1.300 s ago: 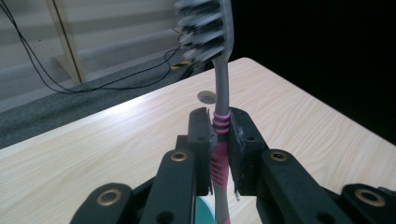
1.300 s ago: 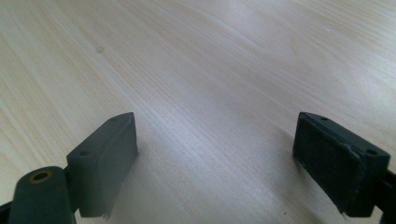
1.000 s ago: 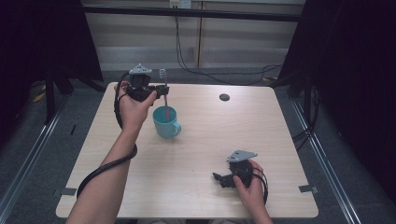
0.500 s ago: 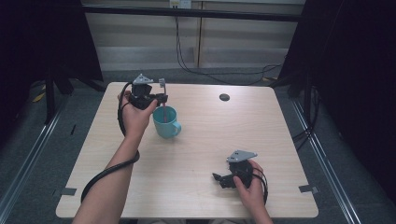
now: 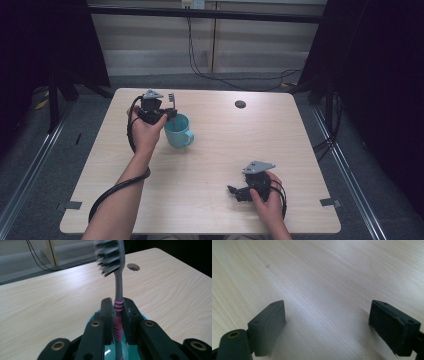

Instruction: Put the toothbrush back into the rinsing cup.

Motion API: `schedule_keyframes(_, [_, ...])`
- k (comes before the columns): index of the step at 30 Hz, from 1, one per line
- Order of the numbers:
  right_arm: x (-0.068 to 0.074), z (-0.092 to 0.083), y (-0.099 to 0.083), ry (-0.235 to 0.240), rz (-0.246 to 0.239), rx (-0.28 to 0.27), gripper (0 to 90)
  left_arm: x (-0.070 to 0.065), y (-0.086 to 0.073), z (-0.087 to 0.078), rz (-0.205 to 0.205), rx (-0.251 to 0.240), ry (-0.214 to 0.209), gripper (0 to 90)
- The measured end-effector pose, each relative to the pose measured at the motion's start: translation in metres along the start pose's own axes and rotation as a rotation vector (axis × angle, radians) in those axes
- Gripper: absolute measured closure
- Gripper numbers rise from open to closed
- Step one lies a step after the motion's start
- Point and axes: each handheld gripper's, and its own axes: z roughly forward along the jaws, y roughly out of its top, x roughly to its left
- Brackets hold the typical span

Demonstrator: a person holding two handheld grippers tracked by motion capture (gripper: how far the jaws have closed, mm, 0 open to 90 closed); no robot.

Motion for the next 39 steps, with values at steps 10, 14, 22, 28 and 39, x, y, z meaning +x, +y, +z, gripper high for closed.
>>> schedule_keyframes(10, [0.000, 0.000, 0.000, -0.001, 0.003, 0.002, 13.2, 0.001, -0.007, 0.003, 0.001, 0.023, 0.022, 80.2])
schedule_keyframes(14, [0.000, 0.000, 0.000, -0.001, 0.003, 0.002, 13.2, 0.002, -0.009, 0.004, 0.001, 0.024, 0.024, 76.1])
schedule_keyframes(22, [0.000, 0.000, 0.000, 0.001, 0.003, 0.001, 13.3, 0.004, -0.012, 0.001, -0.010, 0.015, 0.037, 65.8])
schedule_keyframes(28, [0.000, 0.000, 0.000, 0.002, 0.002, 0.001, 13.2, 0.003, -0.015, -0.003, -0.030, 0.030, 0.047, 43.1])
schedule_keyframes(39, [0.000, 0.000, 0.000, 0.001, 0.002, 0.001, 13.2, 0.002, -0.024, -0.014, -0.024, 0.027, 0.041, 30.1])
